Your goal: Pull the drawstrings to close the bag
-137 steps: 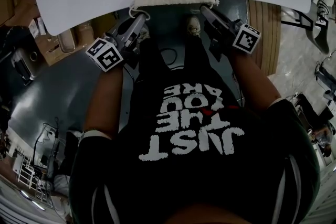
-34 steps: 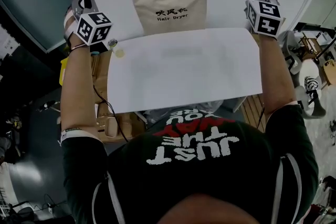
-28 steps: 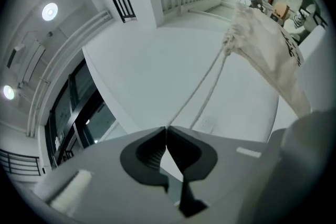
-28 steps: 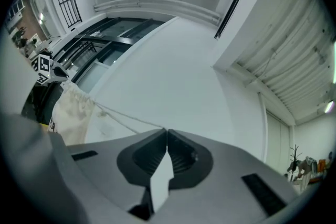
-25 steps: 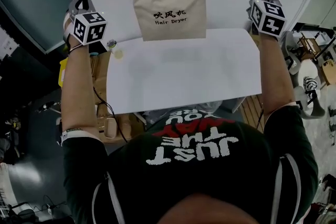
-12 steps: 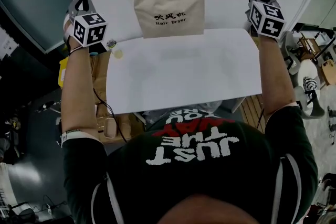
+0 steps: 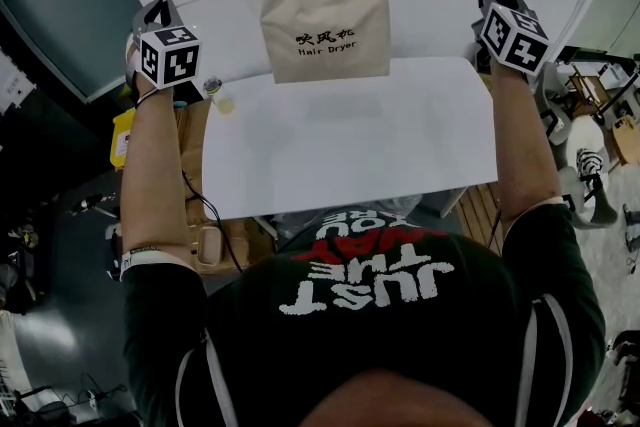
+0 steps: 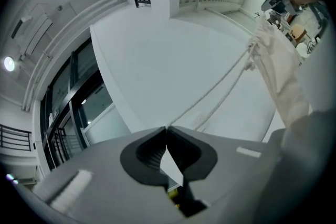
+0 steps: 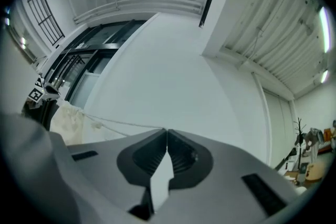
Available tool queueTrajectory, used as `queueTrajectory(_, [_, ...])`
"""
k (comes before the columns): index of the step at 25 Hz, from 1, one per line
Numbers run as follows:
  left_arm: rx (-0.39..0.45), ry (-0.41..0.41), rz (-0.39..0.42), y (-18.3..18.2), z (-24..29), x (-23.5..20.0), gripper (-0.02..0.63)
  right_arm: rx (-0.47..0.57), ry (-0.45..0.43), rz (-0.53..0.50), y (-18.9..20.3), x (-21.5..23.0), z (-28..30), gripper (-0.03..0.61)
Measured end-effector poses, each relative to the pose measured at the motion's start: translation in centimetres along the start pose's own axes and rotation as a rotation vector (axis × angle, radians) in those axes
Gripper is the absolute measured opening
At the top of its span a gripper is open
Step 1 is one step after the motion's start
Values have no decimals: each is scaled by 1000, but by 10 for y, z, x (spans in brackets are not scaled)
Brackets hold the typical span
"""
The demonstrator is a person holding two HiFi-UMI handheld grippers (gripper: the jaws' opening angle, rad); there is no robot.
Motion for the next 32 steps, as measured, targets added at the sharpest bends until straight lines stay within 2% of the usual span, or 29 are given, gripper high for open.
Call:
queueTrajectory(10, [21,6,29,-2,0,1,14,8,-7,-6,3,-2,-4,11])
queueTrajectory(16, [-12,3,55,6,7,2,14,-11,8,10,6,7,1,11])
queueTrajectory(19, [-29,12,28,12,9,4,14,-13,13,30,10,12,3,11])
queueTrajectory(32, [-15,41,49,12,7,7,14,-16,0,26,12,11,0,11])
Point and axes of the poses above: the fingertips, and each gripper's own axes: z forward along the fingers, x to its right, y out of its underside, the point moved 3 cm from there along -z, backward along the fingers, and after that the axes turned 14 degrees about x, right-handed, at the moved point
